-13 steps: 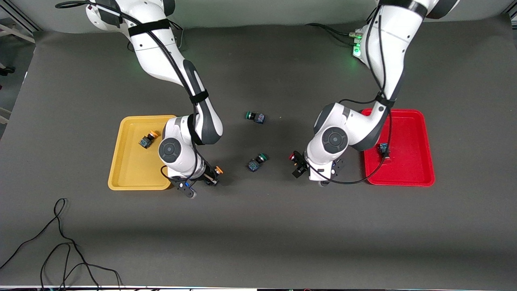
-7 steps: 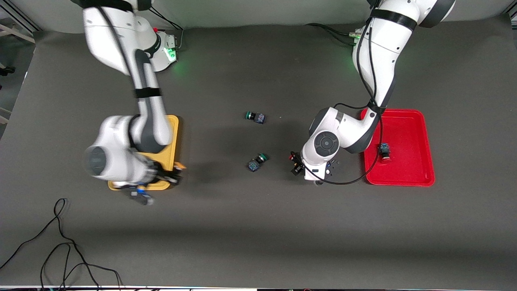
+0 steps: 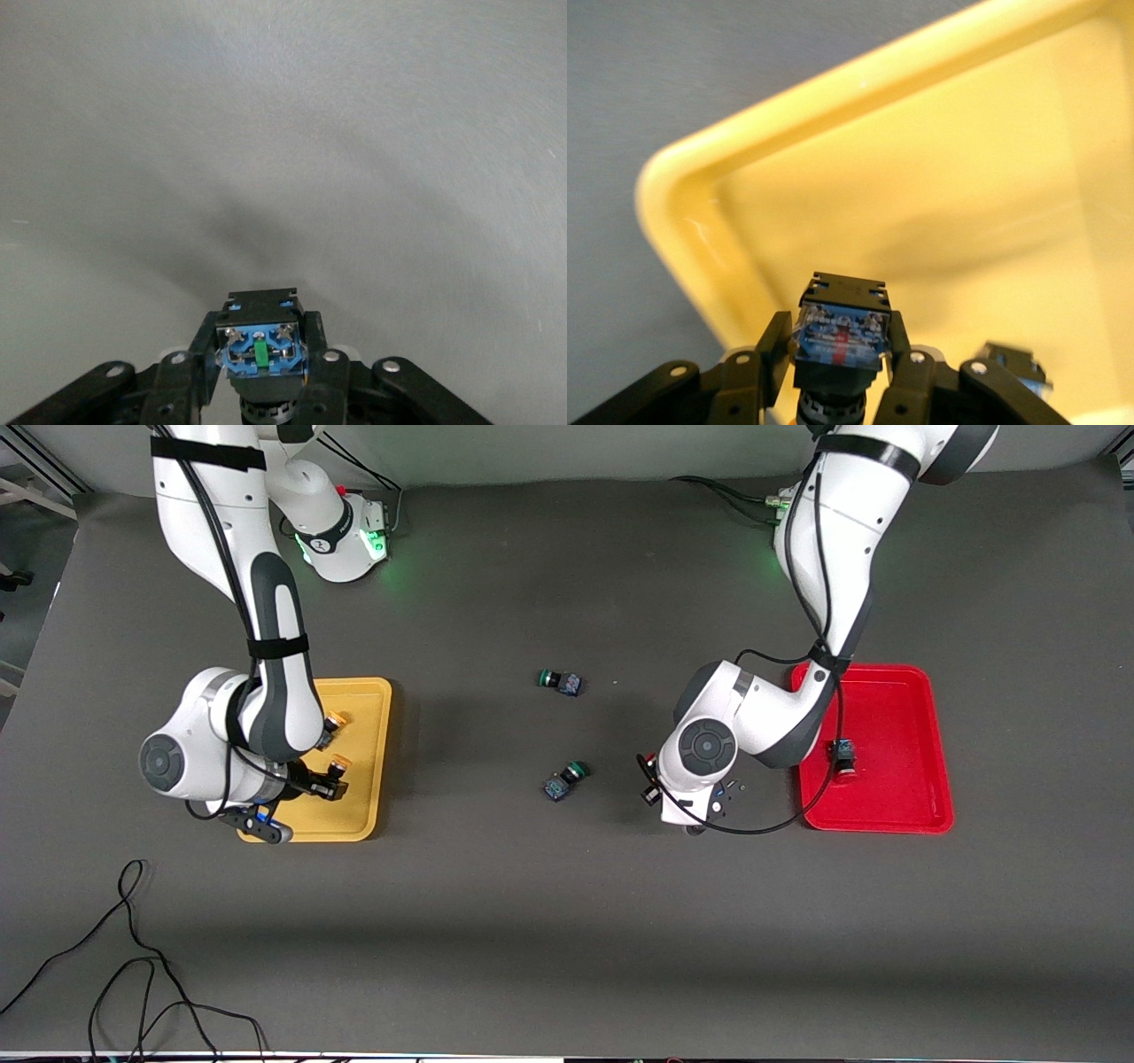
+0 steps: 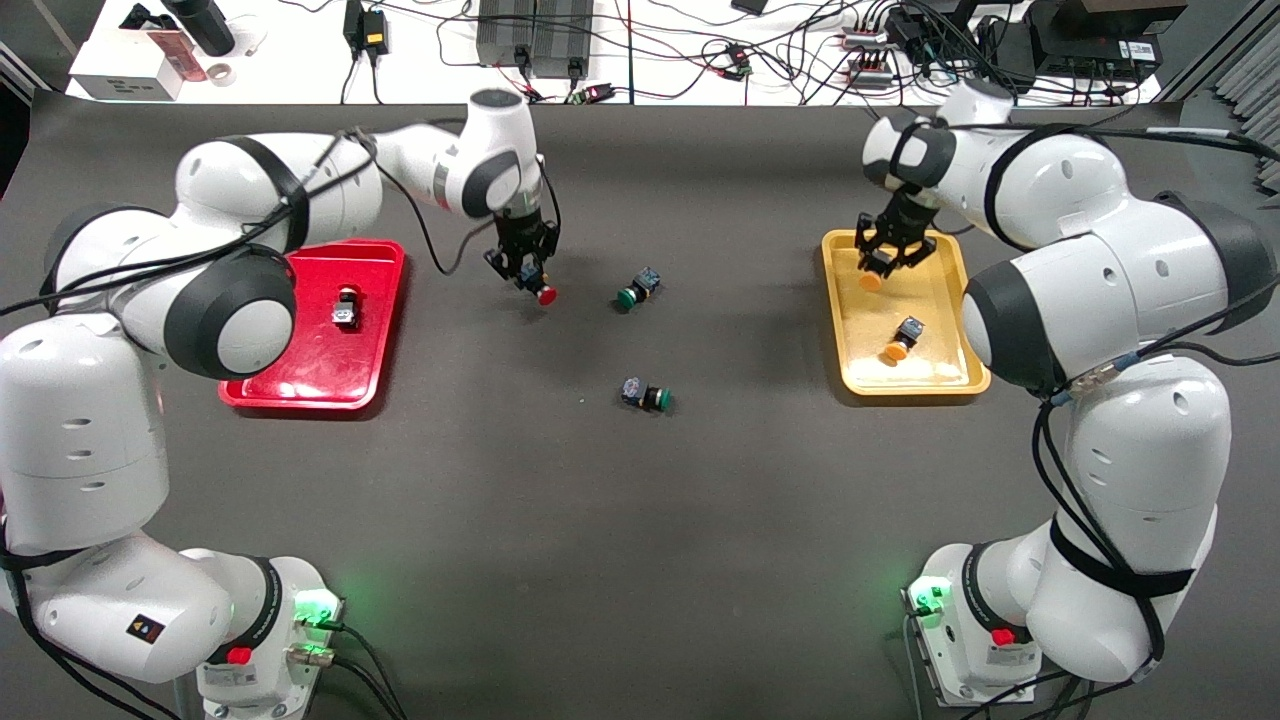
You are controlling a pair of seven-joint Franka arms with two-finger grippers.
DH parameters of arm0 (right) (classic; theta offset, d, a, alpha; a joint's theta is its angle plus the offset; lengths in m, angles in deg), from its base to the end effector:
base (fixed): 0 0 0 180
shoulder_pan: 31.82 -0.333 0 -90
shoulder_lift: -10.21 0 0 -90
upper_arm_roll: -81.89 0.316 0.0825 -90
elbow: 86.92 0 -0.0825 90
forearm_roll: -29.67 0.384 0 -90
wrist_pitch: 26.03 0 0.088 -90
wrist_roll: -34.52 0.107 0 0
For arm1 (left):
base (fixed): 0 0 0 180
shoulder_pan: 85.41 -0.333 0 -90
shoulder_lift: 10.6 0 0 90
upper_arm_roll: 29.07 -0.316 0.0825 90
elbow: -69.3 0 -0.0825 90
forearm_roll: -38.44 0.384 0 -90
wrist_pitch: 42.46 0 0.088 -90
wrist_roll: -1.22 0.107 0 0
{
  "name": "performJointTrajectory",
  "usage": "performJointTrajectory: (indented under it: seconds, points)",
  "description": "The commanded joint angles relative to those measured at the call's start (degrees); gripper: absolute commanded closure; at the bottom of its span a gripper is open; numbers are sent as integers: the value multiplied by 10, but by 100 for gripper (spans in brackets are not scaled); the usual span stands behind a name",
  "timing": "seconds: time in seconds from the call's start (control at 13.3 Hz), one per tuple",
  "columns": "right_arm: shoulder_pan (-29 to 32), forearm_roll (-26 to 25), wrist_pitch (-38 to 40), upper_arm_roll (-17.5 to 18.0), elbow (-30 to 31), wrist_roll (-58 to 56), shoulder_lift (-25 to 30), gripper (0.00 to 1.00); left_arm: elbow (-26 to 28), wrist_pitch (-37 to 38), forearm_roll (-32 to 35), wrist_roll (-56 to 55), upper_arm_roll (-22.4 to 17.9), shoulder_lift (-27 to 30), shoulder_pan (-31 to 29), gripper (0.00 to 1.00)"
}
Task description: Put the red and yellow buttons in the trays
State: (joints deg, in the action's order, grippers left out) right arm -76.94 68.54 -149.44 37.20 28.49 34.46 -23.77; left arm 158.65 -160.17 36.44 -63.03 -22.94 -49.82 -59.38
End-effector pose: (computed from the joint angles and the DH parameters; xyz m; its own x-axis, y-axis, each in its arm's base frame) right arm 0.5747 0.0342 0.2124 0.9013 -0.3773 -0.2127 -0.3970 -0.9160 -0.0572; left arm 0.5814 -0.3566 0.2314 0.8095 0.5630 -0.1664 0.5486 -0.8264 -0.1269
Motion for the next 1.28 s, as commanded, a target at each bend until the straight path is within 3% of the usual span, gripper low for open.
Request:
performJointTrajectory:
  seconds: [0.0, 0.08, 0.15, 0.23, 0.3, 0.45, 0.68, 0.9, 1.05, 1.2]
  points:
    - [-9, 51, -28, -6, 31, -54, 4, 76, -37, 120, -10, 135, -3, 55, -21, 93]
    - [-10, 52, -29, -4, 30, -51, 4, 72, -32, 143, -18, 191, -3, 81, -36, 94]
    - [-10, 52, -29, -3, 29, -48, 4, 58, -25, 171, -20, 238, -3, 105, -59, 96]
    - [-10, 52, -29, -2, 27, -43, 4, 9, -12, 198, -20, 290, -4, 128, -84, 96]
    - [-10, 52, -28, -2, 27, -43, 5, 0, 11, 215, -16, 348, -6, 155, -112, 97]
    - [-13, 52, -27, -3, 26, -43, 11, 0, 74, 211, 19, 453, -10, 199, -170, 97]
    - [-23, 52, -25, -4, 25, -39, 18, 0, 100, 196, 76, 605, -10, 202, -264, 100]
    - [-23, 39, -20, -6, 22, -38, 51, 0, 198, 61, 120, 650, -10, 200, -324, 100]
    - [-39, -13, -17, -7, 16, -15, 89, 0, 257, -34, 133, 655, -10, 186, -343, 100]
    - [-51, -101, 23, -6, -23, 77, 128, 0, 281, -77, 147, 655, -11, 165, -353, 99]
